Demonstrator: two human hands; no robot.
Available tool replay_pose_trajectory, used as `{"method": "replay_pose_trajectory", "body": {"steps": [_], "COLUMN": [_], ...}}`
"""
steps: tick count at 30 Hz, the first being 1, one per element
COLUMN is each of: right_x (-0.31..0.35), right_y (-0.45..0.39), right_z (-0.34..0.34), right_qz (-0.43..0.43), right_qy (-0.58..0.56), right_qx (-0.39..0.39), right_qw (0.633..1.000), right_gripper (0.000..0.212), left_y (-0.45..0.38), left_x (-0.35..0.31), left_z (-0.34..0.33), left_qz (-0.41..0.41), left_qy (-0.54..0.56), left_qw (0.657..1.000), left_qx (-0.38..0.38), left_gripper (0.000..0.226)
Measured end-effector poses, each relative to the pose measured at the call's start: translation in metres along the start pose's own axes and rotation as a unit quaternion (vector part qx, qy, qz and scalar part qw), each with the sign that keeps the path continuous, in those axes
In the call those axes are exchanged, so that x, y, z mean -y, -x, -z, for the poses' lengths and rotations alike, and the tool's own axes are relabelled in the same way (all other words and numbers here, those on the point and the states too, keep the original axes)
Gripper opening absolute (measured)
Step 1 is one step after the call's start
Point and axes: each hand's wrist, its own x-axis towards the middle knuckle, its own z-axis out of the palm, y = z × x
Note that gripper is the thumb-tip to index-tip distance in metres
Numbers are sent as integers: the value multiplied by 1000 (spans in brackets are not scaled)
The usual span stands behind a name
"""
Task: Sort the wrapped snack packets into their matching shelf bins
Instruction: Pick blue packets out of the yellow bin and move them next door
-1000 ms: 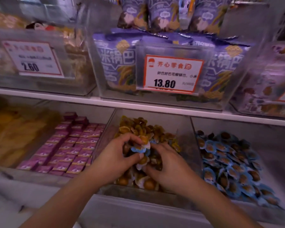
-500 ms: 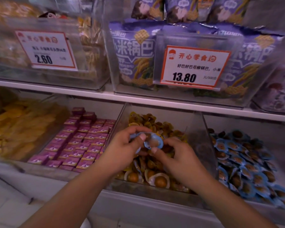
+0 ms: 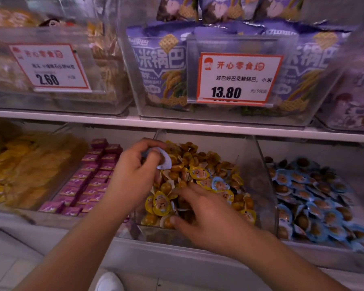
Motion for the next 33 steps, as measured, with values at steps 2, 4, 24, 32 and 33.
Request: {"method": "replay_pose_trajectory", "body": {"steps": [2,4,24,32,33], "right_x": [4,4,0,-26,-34], "right_y": [-8,-16,28,68,72], "right_z": [-4,-5,66,93,100], "right_qz": [-5,-17,-265,-251,-244], "right_qy": [36,51,-811,-716,-706], "right_qx": [11,13,-77,-172,-189], "right_qw": [999,998,516,628,637], "right_gripper": [53,50,50,19,15], "left_y": [4,9,49,63,61], "left_x": [1,2,-31,-56,-57], "left_z": [-2,-2,-99,-130,-132], "left_qz": [-30,-55,-111,-125,-128], "left_qy": [-61,-115,-15,118,141], "left_qw": [998,991,990,944,945], "left_qx": [12,26,81,281,267], "left_gripper": [20,18,29,65,59]}}
